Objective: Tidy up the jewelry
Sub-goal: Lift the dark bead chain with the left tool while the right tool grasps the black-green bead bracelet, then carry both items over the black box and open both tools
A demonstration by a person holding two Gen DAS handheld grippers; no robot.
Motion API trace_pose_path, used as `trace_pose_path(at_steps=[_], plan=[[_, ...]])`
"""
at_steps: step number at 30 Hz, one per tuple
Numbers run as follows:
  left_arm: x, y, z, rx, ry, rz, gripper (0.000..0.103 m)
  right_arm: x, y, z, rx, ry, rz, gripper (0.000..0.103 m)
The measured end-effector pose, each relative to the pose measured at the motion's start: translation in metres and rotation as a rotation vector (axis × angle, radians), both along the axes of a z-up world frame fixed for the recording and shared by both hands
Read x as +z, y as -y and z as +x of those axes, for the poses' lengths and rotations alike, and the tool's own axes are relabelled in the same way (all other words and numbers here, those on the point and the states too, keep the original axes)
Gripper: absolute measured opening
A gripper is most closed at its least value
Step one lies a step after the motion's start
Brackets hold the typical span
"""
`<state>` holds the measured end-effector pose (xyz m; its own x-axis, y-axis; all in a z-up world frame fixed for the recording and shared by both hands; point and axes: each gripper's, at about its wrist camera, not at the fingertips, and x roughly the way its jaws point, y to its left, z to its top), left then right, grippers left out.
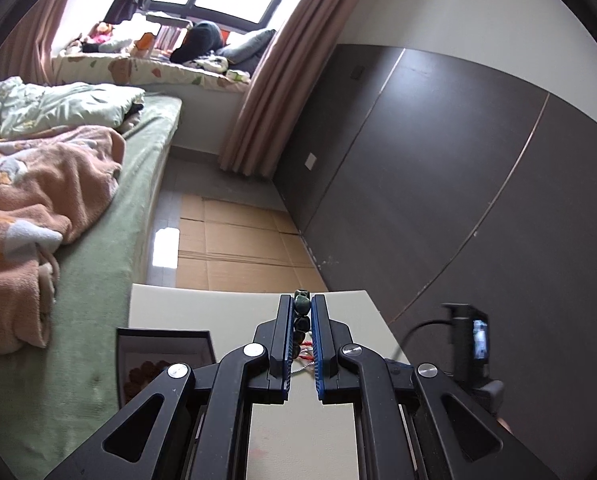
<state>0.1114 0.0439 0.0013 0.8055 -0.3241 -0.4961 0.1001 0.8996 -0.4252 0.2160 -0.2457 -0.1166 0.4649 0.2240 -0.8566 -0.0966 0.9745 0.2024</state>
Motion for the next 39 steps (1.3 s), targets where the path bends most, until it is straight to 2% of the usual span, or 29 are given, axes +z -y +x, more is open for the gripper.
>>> trace_pose_path(at_steps=[4,12,17,24,29,32,35,39], plan=[[-0.001,-0.01,-0.002,0.026,-0.005,0.002,0.009,0.018,0.005,-0.011,0.017,0.045,0.09,0.009],[-0.013,-0.028,-0.001,0.064,-0.046,0.018,0.009,0.037,-0.013,-0.016,0.053,0.108,0.174,0.009],[-0.029,-0.04,0.003,0.078,-0.112,0.014,0.009,0.046,-0.029,-0.021,0.083,0.14,0.222,0.009],[-0.043,-0.052,0.006,0.095,-0.153,0.008,0.009,0.059,-0.057,-0.029,0.147,0.18,0.248,0.009],[-0.046,-0.042,0.009,0.049,-0.16,-0.019,0.009,0.061,-0.08,-0.033,0.192,0.189,0.265,0.009],[-0.05,-0.039,0.012,0.054,-0.168,-0.004,0.009,0.059,-0.09,-0.035,0.207,0.185,0.27,0.009],[-0.063,-0.04,0.023,0.07,-0.24,0.044,0.01,0.056,-0.096,-0.036,0.216,0.179,0.268,0.009],[-0.073,-0.052,0.027,0.091,-0.299,0.003,0.01,0.055,-0.104,-0.037,0.233,0.175,0.278,0.009]])
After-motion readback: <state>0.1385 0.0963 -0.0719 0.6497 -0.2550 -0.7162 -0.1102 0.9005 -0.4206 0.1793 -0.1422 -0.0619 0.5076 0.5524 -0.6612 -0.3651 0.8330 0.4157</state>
